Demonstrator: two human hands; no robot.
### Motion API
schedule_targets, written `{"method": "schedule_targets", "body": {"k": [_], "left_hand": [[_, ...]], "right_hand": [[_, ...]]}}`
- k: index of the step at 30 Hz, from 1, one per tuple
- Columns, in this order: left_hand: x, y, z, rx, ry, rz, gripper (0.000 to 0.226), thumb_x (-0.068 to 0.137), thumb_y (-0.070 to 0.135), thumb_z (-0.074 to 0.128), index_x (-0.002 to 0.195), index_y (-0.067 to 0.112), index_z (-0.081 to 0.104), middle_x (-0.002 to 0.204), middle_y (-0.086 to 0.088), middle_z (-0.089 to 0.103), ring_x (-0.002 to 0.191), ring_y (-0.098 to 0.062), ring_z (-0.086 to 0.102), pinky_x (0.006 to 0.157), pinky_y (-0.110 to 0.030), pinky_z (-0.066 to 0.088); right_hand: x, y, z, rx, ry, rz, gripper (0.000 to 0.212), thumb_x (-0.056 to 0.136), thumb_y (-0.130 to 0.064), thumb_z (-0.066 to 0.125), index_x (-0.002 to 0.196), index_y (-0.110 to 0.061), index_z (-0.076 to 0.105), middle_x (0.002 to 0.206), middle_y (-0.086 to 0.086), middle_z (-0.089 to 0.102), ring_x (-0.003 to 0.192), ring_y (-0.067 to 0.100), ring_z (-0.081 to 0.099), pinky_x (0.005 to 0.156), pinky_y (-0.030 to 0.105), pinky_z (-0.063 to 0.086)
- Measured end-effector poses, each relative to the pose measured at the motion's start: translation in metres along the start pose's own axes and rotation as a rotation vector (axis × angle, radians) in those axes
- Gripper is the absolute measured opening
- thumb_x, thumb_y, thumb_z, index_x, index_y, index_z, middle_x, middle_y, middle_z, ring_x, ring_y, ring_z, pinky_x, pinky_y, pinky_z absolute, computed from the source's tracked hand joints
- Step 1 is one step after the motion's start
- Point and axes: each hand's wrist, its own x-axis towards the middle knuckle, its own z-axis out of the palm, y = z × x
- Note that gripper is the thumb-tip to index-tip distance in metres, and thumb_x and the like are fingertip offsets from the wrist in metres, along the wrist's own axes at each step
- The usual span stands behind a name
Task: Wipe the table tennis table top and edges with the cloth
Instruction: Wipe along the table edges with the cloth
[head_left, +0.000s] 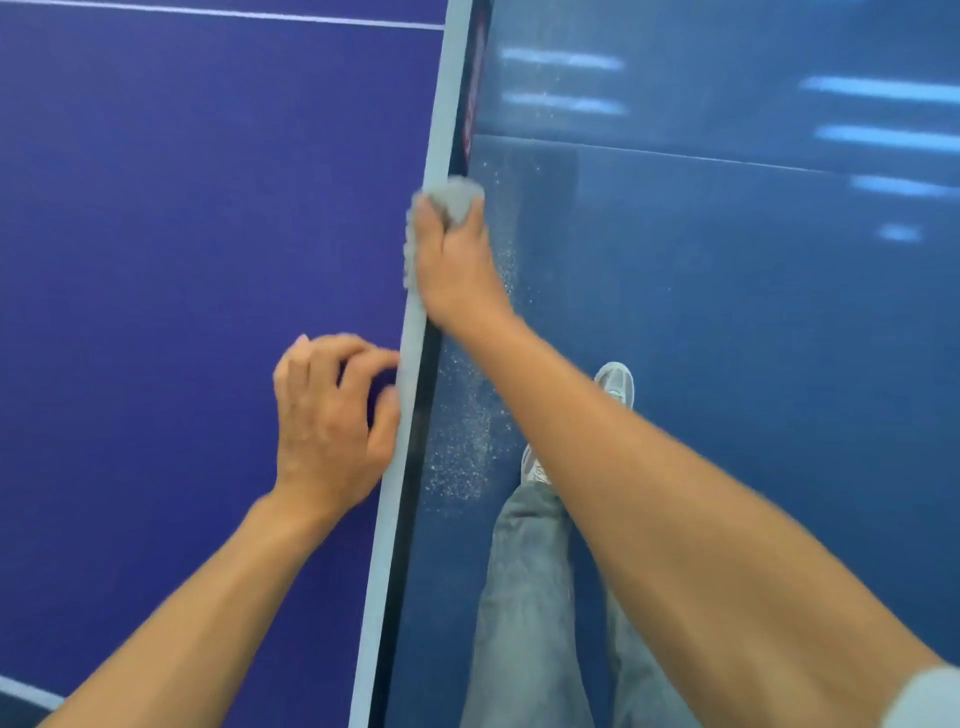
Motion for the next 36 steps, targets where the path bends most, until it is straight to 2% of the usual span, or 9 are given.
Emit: {"method": "schedule_targets", "body": {"k": [7,12,17,20,22,25,29,33,36], "left_hand": [[0.182,0.003,0.001,-0.029,0.113,-0.092,0.045,0.095,0.020,0.045,0.138,0.014,0.057,0.142,-0.010,0.053,0.137,-0.029,0.045,0.119,-0.060,0.025],[0.280,0.003,0.013,0.078,0.029,-0.263,0.053,0.101,0.036,0.029,0.154,0.032,0.038,0.161,-0.004,0.031,0.150,-0.025,0.029,0.126,-0.060,0.007],[0.286,0.004,0.029,0.065,0.074,-0.301,0.052,0.102,0.039,0.030,0.152,0.038,0.042,0.159,-0.001,0.035,0.146,-0.024,0.033,0.125,-0.054,0.015],[0.288,0.003,0.029,0.002,0.117,-0.316,0.051,0.101,0.037,0.032,0.149,0.033,0.048,0.157,0.002,0.039,0.144,-0.021,0.036,0.124,-0.053,0.017],[0.289,0.005,0.028,-0.030,0.127,-0.333,0.051,0.102,0.035,0.032,0.148,0.029,0.050,0.157,0.003,0.040,0.145,-0.020,0.036,0.124,-0.054,0.017],[0.288,0.004,0.028,-0.016,0.119,-0.320,0.050,0.102,0.032,0.034,0.148,0.027,0.051,0.157,-0.002,0.040,0.146,-0.023,0.035,0.123,-0.057,0.017],[0.289,0.000,0.030,0.012,0.106,-0.298,0.049,0.101,0.030,0.041,0.148,0.025,0.050,0.157,-0.005,0.040,0.147,-0.026,0.035,0.123,-0.059,0.017],[0.289,-0.002,0.031,0.007,0.087,-0.296,0.049,0.100,0.028,0.042,0.149,0.023,0.049,0.158,-0.006,0.038,0.147,-0.029,0.033,0.125,-0.058,0.012],[0.291,-0.001,0.030,0.015,0.060,-0.291,0.050,0.099,0.030,0.040,0.148,0.023,0.046,0.158,-0.009,0.037,0.147,-0.033,0.033,0.124,-0.061,0.012]], "right_hand": [[0.063,-0.054,-0.022,-0.102,0.082,-0.101,0.079,0.107,-0.055,0.042,0.163,-0.008,0.012,0.155,0.019,0.041,0.130,0.035,0.055,0.107,0.049,0.048],[-0.042,0.020,-0.018,-0.146,-0.180,-0.046,0.087,0.107,-0.056,0.038,0.165,-0.018,-0.014,0.174,0.006,0.012,0.152,0.030,0.034,0.121,0.049,0.032],[-0.100,0.056,-0.012,-0.212,-0.308,0.082,0.086,0.103,-0.065,0.030,0.160,-0.035,-0.026,0.170,-0.003,0.025,0.140,0.027,0.048,0.114,0.050,0.041],[-0.064,0.025,-0.012,-0.111,-0.198,0.108,0.085,0.098,-0.065,0.028,0.162,-0.035,-0.020,0.169,0.001,0.027,0.139,0.029,0.049,0.114,0.051,0.041],[-0.012,-0.012,-0.016,0.074,-0.099,0.093,0.083,0.093,-0.067,0.031,0.164,-0.032,0.005,0.153,0.008,0.045,0.122,0.033,0.059,0.106,0.056,0.049],[0.100,-0.077,-0.035,0.165,0.019,0.018,0.058,0.096,-0.065,0.037,0.128,-0.017,0.039,0.122,0.016,0.057,0.099,0.030,0.062,0.095,0.061,0.054],[0.200,-0.163,-0.062,0.133,0.135,-0.116,0.045,0.110,-0.045,0.038,0.128,-0.005,0.050,0.102,0.011,0.067,0.070,0.017,0.068,0.071,0.042,0.060],[0.181,-0.151,-0.048,0.087,0.198,-0.049,0.051,0.108,-0.051,0.037,0.139,-0.011,0.043,0.128,0.021,0.062,0.103,0.038,0.067,0.090,0.058,0.056],[0.119,-0.101,-0.039,0.039,0.096,0.015,0.068,0.106,-0.057,0.039,0.154,-0.011,0.028,0.140,0.024,0.054,0.112,0.041,0.062,0.094,0.060,0.053]]}}
